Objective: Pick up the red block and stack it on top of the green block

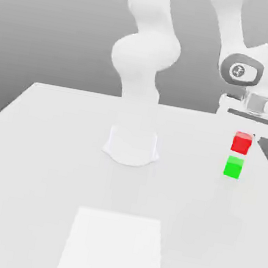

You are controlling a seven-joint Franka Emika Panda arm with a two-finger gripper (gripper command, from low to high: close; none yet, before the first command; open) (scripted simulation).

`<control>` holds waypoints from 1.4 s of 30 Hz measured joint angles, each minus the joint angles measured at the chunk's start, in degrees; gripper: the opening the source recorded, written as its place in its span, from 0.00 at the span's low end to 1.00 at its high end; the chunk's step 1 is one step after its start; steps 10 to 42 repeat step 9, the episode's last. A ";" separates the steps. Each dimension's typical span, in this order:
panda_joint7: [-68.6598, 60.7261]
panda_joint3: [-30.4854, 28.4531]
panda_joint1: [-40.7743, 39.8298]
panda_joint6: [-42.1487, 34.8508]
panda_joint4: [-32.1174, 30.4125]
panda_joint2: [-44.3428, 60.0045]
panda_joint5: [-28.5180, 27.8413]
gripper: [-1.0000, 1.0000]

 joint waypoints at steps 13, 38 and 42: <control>9.34 -0.16 -3.79 5.75 0.32 8.01 -13.58 0.00; 9.34 -0.16 -3.79 5.75 0.32 8.01 -13.58 0.00; 9.34 -0.16 -3.79 5.75 0.32 8.01 -13.58 0.00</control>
